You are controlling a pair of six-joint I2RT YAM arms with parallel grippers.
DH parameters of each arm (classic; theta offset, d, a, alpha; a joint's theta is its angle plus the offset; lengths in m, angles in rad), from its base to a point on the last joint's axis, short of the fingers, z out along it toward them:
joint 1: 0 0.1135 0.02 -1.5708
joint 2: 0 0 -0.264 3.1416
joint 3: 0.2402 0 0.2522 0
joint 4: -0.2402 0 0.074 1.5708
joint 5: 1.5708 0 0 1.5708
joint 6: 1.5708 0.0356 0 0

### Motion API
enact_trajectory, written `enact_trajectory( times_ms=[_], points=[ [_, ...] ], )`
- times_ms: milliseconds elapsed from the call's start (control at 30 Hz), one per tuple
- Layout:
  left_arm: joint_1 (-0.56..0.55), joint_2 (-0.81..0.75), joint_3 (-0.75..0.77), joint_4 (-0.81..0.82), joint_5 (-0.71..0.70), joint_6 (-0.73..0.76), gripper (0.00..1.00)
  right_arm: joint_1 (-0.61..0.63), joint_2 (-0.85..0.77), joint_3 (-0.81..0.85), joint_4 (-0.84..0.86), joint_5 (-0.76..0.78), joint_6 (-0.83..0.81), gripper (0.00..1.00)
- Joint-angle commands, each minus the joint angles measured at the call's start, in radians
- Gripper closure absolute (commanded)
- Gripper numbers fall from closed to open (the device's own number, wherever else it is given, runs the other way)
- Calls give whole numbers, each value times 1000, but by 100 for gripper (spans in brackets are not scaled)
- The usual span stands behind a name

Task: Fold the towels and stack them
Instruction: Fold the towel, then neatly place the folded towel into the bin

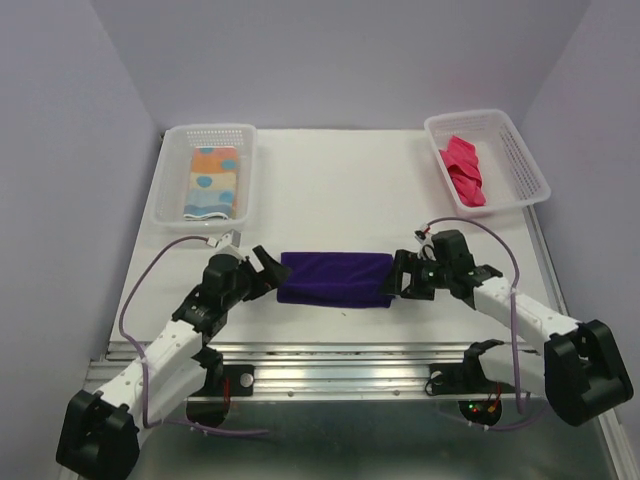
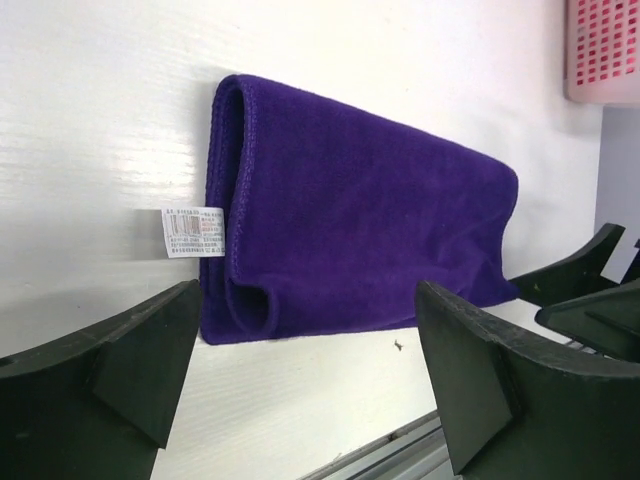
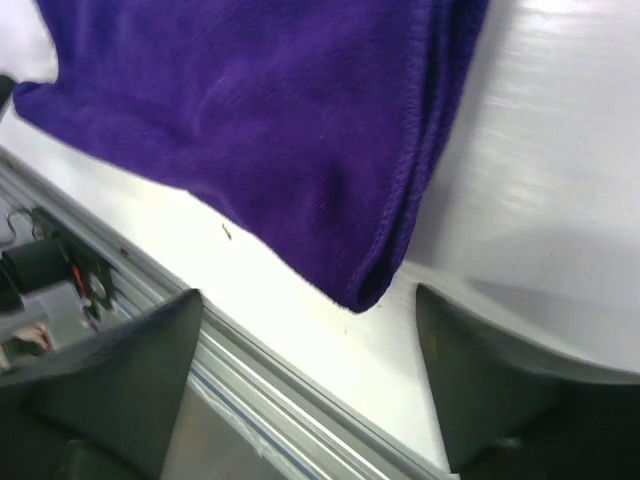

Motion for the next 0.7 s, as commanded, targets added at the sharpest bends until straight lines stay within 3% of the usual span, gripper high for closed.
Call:
enact_trajectory(
  times_ms=[0,267,500,667],
  points=[
    [-7,-66,3,-48,-52,-34,1,8,-96,-7,-11,-34,8,0],
    [-7,202,127,-22,-89,58,1,8,-113,53,-37,107,0,0],
    [-60,414,213,26,-115,129,2,8,-85,70,-40,141,-12,0],
    [-94,534,262,-9,-167,141,18,6,-84,92,-77,188,-23,0]
  ],
)
